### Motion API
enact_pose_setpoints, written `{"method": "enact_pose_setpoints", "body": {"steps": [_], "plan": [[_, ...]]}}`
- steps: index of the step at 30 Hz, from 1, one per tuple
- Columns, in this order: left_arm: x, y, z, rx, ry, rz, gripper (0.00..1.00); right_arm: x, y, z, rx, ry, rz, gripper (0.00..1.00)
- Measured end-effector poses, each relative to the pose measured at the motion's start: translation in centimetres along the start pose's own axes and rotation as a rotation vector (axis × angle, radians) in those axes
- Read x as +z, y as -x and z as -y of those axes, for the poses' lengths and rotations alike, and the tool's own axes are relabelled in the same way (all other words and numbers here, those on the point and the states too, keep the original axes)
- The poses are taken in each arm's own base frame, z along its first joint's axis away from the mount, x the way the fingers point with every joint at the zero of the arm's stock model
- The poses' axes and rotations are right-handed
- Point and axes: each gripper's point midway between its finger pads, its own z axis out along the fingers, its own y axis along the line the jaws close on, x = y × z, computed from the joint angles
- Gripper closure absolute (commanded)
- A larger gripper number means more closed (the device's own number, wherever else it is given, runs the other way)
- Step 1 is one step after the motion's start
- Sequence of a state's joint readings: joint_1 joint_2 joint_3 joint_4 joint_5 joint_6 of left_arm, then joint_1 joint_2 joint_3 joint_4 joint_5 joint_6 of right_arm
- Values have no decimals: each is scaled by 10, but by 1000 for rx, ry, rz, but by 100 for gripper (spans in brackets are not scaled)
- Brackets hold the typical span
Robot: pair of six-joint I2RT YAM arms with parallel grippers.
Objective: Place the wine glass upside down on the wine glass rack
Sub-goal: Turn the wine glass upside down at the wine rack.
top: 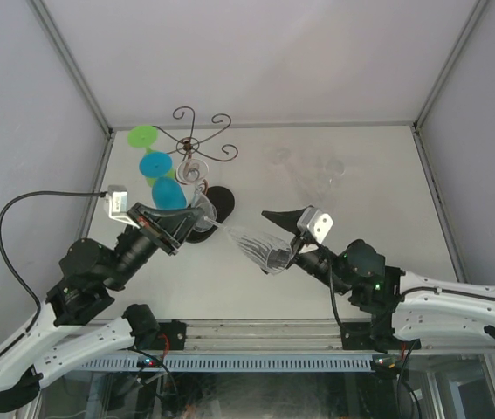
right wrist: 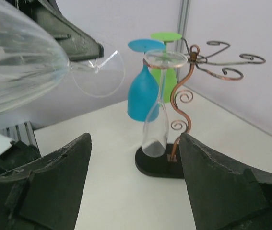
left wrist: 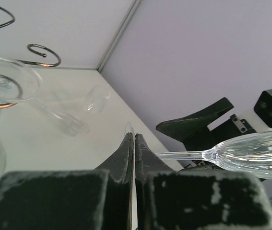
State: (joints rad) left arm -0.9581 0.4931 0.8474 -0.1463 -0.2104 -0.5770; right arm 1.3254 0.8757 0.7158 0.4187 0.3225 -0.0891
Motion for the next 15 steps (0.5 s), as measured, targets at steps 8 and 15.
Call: {"method": "enact_pose_setpoints", "body": {"steps": [8, 15], "plan": [[-9, -6, -28, 127, 116, -36, 100, -40, -20, 10, -7, 9, -152, 28], [-24, 5, -48, 302, 214, -70, 100, -86, -24, 29, 77, -50, -230, 32]]}}
